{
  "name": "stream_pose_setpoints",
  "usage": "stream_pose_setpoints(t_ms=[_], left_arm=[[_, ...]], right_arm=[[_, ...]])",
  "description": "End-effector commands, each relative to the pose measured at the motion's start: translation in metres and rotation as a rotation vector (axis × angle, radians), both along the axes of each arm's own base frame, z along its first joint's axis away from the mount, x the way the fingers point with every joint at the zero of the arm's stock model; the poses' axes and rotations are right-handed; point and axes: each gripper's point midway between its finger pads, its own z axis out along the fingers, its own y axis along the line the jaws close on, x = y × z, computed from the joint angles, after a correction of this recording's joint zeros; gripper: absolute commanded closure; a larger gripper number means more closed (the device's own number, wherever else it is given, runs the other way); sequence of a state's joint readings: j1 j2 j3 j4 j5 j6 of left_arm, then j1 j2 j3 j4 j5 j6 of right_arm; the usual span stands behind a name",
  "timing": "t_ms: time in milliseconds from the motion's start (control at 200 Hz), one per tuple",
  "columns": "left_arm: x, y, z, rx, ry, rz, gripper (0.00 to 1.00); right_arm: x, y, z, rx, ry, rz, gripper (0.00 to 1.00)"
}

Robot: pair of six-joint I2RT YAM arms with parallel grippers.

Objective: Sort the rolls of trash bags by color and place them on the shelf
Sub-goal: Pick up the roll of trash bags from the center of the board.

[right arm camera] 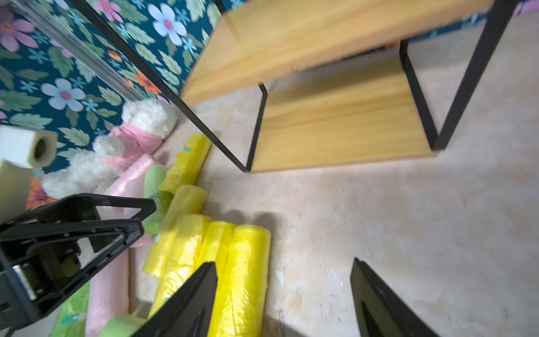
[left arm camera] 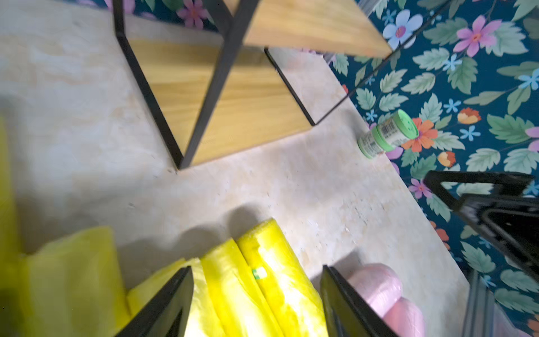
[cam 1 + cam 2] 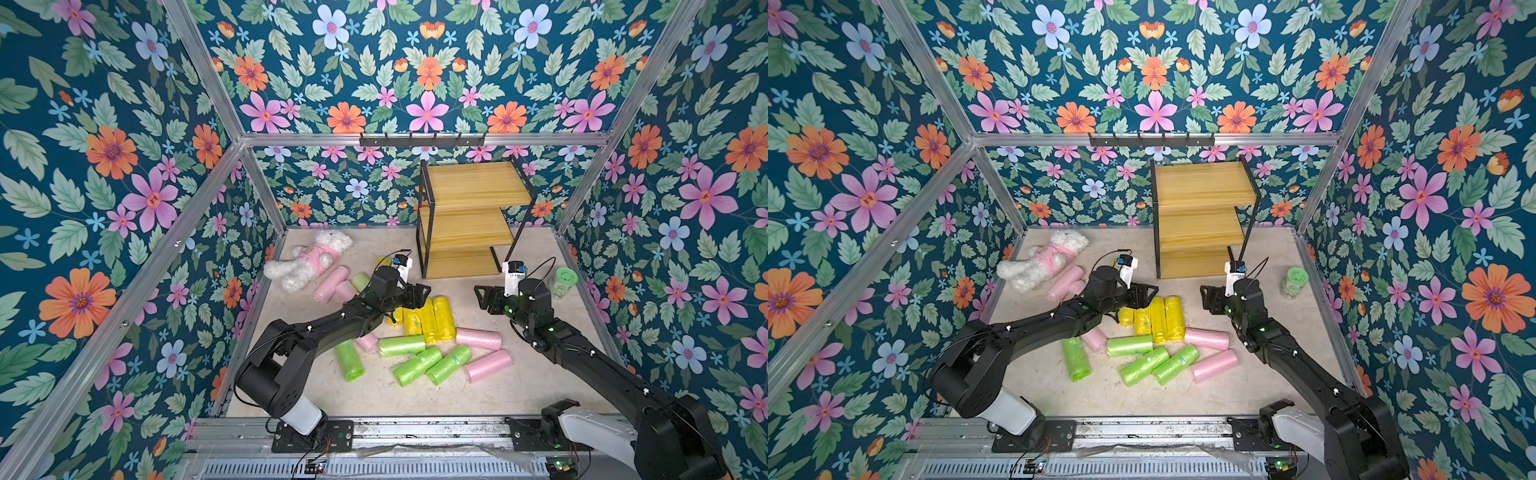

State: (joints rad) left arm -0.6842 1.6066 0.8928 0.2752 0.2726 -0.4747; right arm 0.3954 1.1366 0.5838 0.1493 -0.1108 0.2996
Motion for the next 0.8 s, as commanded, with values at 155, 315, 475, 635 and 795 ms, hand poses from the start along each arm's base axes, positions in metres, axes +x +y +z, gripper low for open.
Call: stream_pose_setpoints(t_ms=[155, 315, 475, 635, 795], left_arm=[[-0.009, -0.054, -0.034, 0.042, 0.170, -0.063, 0.33], [0.000, -0.058, -0.061, 0.164, 0.186, -0.009, 0.31], [0.000, -0.059, -0.074, 0.209, 0.189, 0.019, 0.30], [0.000, -0.050, -0.081, 0.304, 0.147, 0.079, 0.27], [-0.001, -0.057, -0.086, 0.301, 0.156, 0.071, 0.26]], right_arm=[[0.001, 0.006, -0.036, 0.032, 0.094, -0.010, 0.22], [0.000, 0.001, -0.039, 0.028, 0.087, -0.032, 0.22], [-0.001, -0.002, -0.040, 0.026, 0.079, -0.044, 0.21], [-0.003, -0.002, -0.042, 0.026, 0.080, -0.040, 0.21], [-0.002, 0.000, -0.044, 0.033, 0.082, -0.037, 0.21]])
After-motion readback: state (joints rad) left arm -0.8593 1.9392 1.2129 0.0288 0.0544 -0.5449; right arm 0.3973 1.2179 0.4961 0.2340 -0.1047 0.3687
